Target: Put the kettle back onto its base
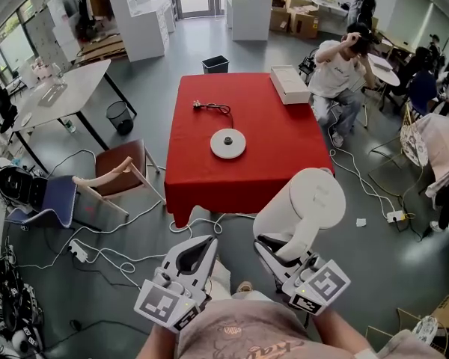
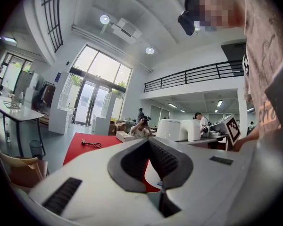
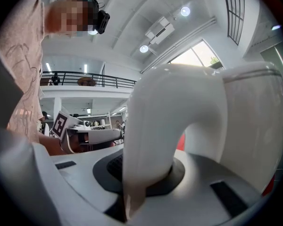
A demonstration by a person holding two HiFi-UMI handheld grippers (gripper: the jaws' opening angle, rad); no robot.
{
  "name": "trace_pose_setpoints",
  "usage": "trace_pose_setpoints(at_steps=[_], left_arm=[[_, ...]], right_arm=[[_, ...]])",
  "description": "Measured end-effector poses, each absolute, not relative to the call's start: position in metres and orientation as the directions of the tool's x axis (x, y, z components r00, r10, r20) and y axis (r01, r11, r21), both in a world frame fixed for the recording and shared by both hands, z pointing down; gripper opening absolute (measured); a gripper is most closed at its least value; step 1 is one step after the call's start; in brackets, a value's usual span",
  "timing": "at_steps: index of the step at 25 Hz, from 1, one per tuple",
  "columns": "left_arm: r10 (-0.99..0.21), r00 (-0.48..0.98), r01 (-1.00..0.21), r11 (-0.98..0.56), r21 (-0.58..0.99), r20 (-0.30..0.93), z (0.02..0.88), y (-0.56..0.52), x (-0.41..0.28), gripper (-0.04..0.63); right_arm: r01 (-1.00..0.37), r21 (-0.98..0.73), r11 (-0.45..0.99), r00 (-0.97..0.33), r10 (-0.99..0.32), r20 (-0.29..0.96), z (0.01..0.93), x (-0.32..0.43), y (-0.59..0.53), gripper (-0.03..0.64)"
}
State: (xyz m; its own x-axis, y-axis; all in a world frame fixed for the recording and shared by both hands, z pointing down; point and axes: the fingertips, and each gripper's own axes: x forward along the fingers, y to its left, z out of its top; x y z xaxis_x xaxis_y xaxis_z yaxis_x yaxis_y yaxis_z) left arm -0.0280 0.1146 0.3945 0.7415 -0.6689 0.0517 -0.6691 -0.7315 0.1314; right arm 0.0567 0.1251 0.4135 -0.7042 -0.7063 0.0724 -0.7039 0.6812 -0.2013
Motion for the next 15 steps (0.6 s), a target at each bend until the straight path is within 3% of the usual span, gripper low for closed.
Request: trace_pose_setpoints(at_steps=[15], left_arm=[[-0.659,0.751,-0.656,-0.737,0.162,0.044,0.397,0.021,-0.046,0.002]], right_arm=[[-0.715,-0.179,0.675,-0.695,-0.714,0.085,0.413,0.036,0.039,0.055]])
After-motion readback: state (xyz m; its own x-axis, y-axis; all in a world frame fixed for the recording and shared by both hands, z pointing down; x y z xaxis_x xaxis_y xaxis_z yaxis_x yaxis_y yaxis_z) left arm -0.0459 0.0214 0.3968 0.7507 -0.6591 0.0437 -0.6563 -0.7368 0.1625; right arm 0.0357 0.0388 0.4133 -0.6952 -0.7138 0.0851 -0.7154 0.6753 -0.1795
